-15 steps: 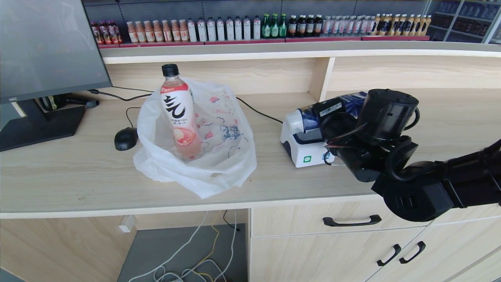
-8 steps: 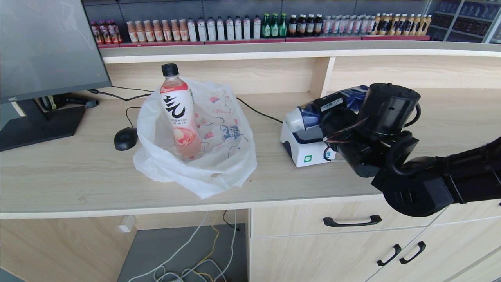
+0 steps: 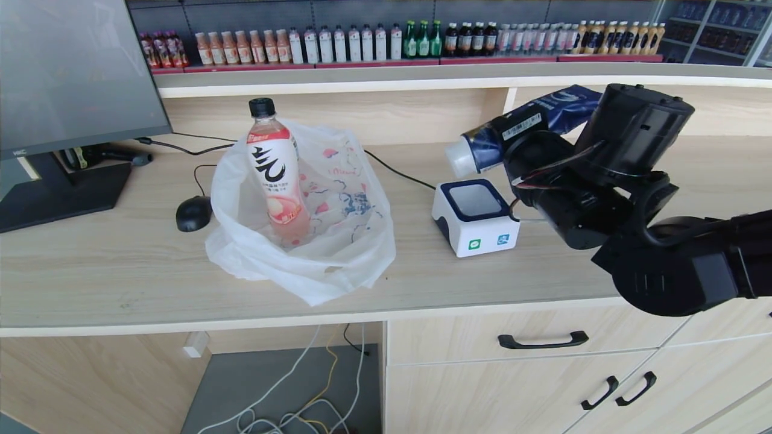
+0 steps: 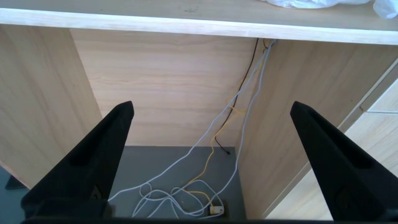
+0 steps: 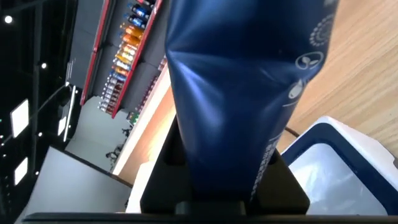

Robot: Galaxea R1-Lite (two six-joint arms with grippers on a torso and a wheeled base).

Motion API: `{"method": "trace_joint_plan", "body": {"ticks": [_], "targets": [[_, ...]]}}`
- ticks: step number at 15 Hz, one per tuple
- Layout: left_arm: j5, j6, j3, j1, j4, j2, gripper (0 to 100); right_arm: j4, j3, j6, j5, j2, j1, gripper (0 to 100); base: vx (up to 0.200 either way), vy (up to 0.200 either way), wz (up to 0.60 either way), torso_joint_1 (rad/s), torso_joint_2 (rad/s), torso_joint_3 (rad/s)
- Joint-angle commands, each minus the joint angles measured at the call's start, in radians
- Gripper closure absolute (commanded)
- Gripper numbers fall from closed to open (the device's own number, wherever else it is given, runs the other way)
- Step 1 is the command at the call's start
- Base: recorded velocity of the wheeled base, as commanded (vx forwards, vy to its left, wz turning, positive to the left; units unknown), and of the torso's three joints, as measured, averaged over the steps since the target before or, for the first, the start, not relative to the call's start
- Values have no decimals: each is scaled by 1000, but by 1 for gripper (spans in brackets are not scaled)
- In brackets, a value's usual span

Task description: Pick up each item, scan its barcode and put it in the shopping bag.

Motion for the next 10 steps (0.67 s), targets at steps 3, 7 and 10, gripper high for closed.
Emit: {"method": "trace_joint_plan", "body": {"ticks": [3, 7, 10], "targets": [[0, 0, 0, 1, 0, 0, 0, -132, -34, -173, 50, -31, 39, 100, 0, 0, 0, 0, 0, 0], [0, 0, 0, 1, 0, 0, 0, -242, -20, -380, 116, -47, 77, 100, 0, 0, 0, 0, 0, 0], [0, 0, 0, -1, 1, 0, 0, -299, 4, -519, 122, -47, 109, 100, 0, 0, 0, 0, 0, 0]]}}
